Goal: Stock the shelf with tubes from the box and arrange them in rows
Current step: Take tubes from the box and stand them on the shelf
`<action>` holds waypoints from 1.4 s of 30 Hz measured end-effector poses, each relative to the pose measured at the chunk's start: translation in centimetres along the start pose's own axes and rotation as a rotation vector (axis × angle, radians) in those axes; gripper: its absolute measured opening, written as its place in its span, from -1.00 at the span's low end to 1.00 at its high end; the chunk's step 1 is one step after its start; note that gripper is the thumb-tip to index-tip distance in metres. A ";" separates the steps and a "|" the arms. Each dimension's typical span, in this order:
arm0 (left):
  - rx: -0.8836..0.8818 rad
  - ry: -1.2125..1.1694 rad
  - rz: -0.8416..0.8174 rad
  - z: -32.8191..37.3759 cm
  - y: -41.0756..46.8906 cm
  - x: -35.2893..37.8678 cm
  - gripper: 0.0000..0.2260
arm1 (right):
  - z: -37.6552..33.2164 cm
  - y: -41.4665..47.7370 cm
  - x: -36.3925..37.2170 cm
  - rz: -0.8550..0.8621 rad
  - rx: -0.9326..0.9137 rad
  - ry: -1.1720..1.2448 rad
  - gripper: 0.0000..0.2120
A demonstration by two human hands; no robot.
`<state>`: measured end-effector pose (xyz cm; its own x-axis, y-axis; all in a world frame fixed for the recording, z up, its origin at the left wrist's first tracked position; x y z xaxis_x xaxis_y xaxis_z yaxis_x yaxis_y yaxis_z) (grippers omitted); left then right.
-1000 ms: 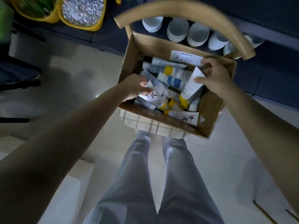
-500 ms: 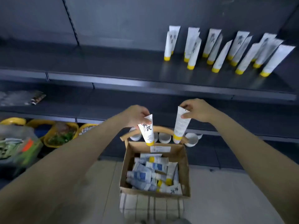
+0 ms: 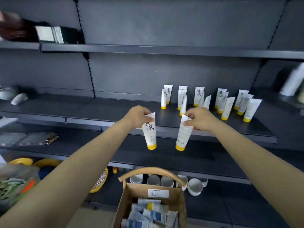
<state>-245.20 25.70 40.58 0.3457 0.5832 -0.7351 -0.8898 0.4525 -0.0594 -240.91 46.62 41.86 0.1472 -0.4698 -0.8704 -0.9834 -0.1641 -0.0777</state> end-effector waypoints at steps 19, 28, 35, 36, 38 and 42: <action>0.100 -0.075 -0.027 -7.4 11.0 -5.3 -0.89 | -0.2 11.0 1.8 0.047 0.234 0.169 -0.71; 0.221 -0.096 -0.100 -7.9 17.4 -7.7 -0.84 | 0.7 15.6 2.4 0.227 0.332 0.108 -0.81; 0.245 -0.067 -0.065 -6.2 18.9 -5.7 -0.82 | 1.2 16.6 0.4 0.245 0.284 0.017 -0.73; 0.247 -0.061 -0.068 -6.2 19.4 -5.3 -0.81 | 1.4 16.8 0.4 0.254 0.283 0.010 -0.73; 0.259 -0.045 -0.085 -6.2 20.5 -4.9 -0.79 | 1.7 17.4 0.4 0.262 0.295 0.006 -0.72; 0.321 0.001 -0.113 -5.9 24.3 -5.3 -0.77 | 2.7 19.5 0.0 0.258 0.327 0.001 -0.69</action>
<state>-270.38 29.61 39.00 0.4367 0.5163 -0.7367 -0.7065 0.7037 0.0744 -260.40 45.76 39.06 -0.1081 -0.4605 -0.8811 -0.9701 0.2427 -0.0078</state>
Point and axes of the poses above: each hand's wrist, its own y-axis towards the middle knuckle, its own x-axis out of the palm, z = x × y, the point moved 9 cm from there along y, towards the middle knuckle, and after that the axes turned 14 degrees about -z, right-handed, at the moved point
